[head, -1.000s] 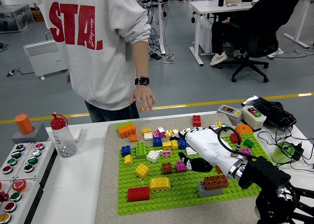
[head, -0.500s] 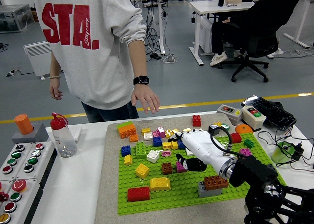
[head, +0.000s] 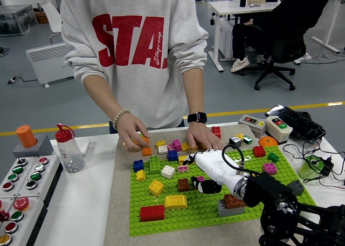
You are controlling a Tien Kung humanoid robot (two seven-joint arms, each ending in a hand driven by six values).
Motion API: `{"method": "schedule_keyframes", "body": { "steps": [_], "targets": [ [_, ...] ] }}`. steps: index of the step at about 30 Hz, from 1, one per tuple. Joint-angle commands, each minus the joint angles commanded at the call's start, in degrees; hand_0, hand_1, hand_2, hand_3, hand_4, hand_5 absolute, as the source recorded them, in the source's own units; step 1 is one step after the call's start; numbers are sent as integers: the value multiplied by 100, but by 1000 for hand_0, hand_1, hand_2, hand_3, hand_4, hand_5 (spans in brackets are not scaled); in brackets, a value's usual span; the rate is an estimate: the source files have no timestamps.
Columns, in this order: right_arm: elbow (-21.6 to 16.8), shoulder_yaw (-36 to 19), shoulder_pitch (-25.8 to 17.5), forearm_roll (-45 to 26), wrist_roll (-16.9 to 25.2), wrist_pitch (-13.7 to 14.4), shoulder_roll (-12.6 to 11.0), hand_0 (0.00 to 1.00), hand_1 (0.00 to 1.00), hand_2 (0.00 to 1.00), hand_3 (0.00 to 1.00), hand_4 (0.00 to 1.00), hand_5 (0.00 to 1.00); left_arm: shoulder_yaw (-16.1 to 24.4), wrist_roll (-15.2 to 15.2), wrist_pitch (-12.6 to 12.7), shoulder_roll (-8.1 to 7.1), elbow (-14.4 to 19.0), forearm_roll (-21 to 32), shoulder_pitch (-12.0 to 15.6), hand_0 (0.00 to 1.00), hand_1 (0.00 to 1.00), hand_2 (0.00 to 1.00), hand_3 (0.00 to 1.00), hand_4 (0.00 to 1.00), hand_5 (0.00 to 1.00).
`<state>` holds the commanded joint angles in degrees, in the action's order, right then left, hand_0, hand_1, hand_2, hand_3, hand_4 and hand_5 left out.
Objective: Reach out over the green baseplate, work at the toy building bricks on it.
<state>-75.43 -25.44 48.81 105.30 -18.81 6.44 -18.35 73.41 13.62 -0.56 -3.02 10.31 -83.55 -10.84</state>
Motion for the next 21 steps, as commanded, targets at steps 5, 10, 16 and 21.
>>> {"method": "schedule_keyframes", "body": {
  "steps": [5,10,16,21],
  "targets": [
    [151,91,32,0,-58,-109,83,822,739,738,729,561,148,14,4,1,5,0,-2,24,653,689,666,563,282,998],
    [249,99,15,15,-86,-109,124,822,739,738,729,561,148,30,9,1,11,0,-16,51,653,689,666,563,282,998],
    [335,54,-12,56,-127,-81,141,822,739,737,730,564,151,38,14,-1,14,0,-38,71,653,689,667,563,282,998],
    [365,-33,-43,108,-205,-114,106,824,739,742,730,572,161,39,13,-1,12,0,-26,78,653,689,667,563,282,998]
  ]
}}
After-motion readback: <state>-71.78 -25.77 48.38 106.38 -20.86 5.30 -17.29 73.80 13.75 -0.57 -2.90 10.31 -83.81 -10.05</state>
